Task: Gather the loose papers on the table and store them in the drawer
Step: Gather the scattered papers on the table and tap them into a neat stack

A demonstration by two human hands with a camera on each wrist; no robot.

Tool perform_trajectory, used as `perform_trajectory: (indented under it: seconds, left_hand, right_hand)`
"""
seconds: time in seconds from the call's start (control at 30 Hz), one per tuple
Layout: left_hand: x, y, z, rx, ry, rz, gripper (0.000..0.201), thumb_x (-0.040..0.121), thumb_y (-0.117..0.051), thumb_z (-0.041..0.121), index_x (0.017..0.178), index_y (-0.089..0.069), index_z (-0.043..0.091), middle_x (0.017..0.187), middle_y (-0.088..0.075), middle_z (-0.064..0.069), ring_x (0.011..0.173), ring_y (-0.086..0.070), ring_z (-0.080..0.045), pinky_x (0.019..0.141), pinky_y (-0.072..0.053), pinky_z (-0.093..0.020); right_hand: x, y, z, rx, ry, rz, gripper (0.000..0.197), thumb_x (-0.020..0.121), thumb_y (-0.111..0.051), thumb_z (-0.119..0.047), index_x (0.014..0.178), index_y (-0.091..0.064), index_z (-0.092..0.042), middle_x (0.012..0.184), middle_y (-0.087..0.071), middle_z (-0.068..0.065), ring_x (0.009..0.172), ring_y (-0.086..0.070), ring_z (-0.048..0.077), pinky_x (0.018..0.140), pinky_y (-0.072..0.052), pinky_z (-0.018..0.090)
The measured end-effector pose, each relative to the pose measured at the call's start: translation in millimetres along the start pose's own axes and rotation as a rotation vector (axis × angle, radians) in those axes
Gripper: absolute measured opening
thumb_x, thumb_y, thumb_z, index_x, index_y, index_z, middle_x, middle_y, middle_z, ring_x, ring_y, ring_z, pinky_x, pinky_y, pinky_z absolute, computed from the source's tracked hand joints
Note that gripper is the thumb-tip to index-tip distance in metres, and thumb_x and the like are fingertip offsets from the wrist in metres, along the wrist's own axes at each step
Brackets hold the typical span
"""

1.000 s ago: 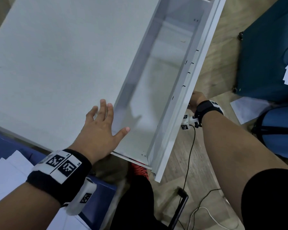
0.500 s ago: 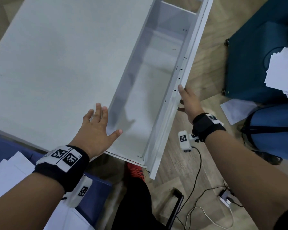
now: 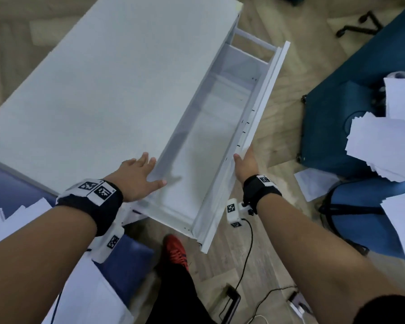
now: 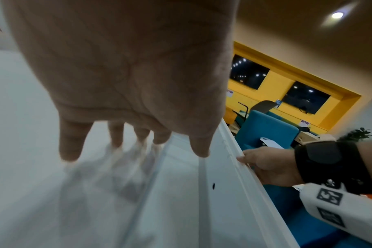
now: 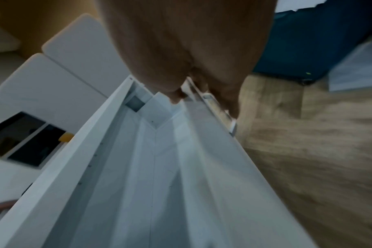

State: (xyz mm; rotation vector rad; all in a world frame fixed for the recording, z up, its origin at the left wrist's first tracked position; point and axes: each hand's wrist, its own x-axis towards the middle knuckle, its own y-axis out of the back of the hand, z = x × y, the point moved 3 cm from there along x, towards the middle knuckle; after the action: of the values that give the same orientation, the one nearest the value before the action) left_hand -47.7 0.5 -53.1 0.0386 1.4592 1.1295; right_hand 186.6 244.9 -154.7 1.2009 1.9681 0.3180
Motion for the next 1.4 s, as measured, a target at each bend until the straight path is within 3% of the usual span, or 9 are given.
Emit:
perform_trajectory:
  seconds: [0.17, 0.4, 0.5, 0.63, 0.77, 0.93, 1.07, 1.23, 1.4]
  left_hand:
    - [-74, 8, -56, -0.153, -0.006, 0.145, 0.107, 0.091, -0.03, 0.09, 0.172, -0.007, 0.024, 0.18, -0.008, -0.004, 0.165, -0.012, -0.027, 0.131, -0.009, -0.036]
    - [-277, -82, -205, -0.436, 0.226, 0.399, 0.083, 0.088, -0.041, 0.086, 0.159, -0.036, 0.044, 0.171, -0.033, 0.013, 0.157, -0.032, -0.016, 0.127, -0.026, -0.035]
    - [-373, -140, -260, -0.595, 0.395, 0.521, 0.054, 0.093, -0.058, 0.067, 0.142, -0.039, 0.051, 0.163, -0.046, 0.012, 0.148, -0.045, -0.016, 0.118, -0.032, -0.03]
    - [-478, -256, -321, -0.799, 0.623, 0.57, 0.054, 0.089, -0.065, 0.062, 0.138, -0.049, 0.044, 0.155, -0.056, 0.005, 0.126, -0.054, -0.012, 0.106, -0.039, -0.031]
    - [-553, -364, -357, -0.901, 0.851, 0.62, 0.077, 0.086, -0.069, 0.058, 0.151, -0.054, 0.02, 0.157, -0.054, -0.007, 0.142, -0.051, -0.03, 0.114, -0.038, -0.042]
    - [-613, -456, -371, -1.035, 1.096, 0.634, 0.09, 0.087, -0.078, 0.059, 0.153, -0.05, 0.005, 0.159, -0.05, -0.019, 0.147, -0.046, -0.042, 0.121, -0.035, -0.059]
    - [-630, -492, -371, -1.105, 1.157, 0.592, 0.091, 0.086, -0.082, 0.056, 0.155, -0.047, 0.007, 0.158, -0.048, -0.022, 0.143, -0.048, -0.046, 0.117, -0.039, -0.06]
    - [-602, -492, -353, -1.048, 1.129, 0.586, 0.079, 0.091, -0.081, 0.048, 0.152, -0.051, 0.008, 0.15, -0.052, -0.025, 0.141, -0.046, -0.046, 0.119, -0.036, -0.057]
    - [-546, -462, -331, -1.043, 1.02, 0.557, 0.089, 0.087, -0.073, 0.064, 0.154, -0.046, 0.012, 0.153, -0.045, -0.02, 0.143, -0.04, -0.043, 0.12, -0.033, -0.054]
  right_hand:
    - [-68, -18, -84, -0.278, 0.3, 0.09, 0.058, 0.11, -0.044, -0.028, 0.165, -0.024, -0.021, 0.174, -0.024, 0.0, 0.161, -0.018, 0.026, 0.129, -0.018, 0.055]
    - [-268, -136, -144, -0.198, 0.538, -0.553, 0.031, 0.103, -0.062, -0.026, 0.133, -0.064, -0.019, 0.13, -0.067, -0.003, 0.109, -0.065, 0.013, 0.098, -0.054, 0.032]
    - [-332, -183, -148, -0.326, 0.512, -0.723, 0.037, 0.103, -0.065, -0.031, 0.137, -0.062, -0.016, 0.133, -0.065, -0.002, 0.115, -0.064, 0.015, 0.101, -0.051, 0.03]
    - [-371, -227, -138, -0.571, 0.5, -0.632, 0.063, 0.096, -0.073, -0.037, 0.145, -0.051, -0.004, 0.134, -0.057, 0.008, 0.125, -0.057, 0.027, 0.104, -0.046, 0.034]
    - [-386, -244, -132, -0.758, 0.458, -0.4, 0.096, 0.08, -0.081, -0.058, 0.151, -0.042, -0.005, 0.144, -0.048, 0.02, 0.134, -0.05, 0.04, 0.113, -0.043, 0.051]
    - [-394, -243, -134, -0.95, 0.348, -0.281, 0.122, 0.065, -0.086, -0.072, 0.152, -0.038, -0.001, 0.148, -0.042, 0.026, 0.135, -0.049, 0.044, 0.108, -0.049, 0.055]
    - [-408, -246, -134, -0.984, 0.291, -0.275, 0.115, 0.076, -0.086, -0.058, 0.153, -0.034, 0.009, 0.156, -0.041, 0.029, 0.146, -0.041, 0.043, 0.113, -0.044, 0.051]
    - [-395, -259, -128, -0.946, 0.298, -0.393, 0.107, 0.051, -0.085, -0.077, 0.127, -0.067, -0.004, 0.137, -0.068, 0.015, 0.124, -0.066, 0.033, 0.098, -0.051, 0.037]
    - [-385, -266, -125, -0.926, 0.341, -0.359, 0.066, 0.06, -0.097, -0.056, 0.093, -0.069, -0.005, 0.095, -0.073, 0.012, 0.084, -0.068, 0.028, 0.081, -0.056, 0.037]
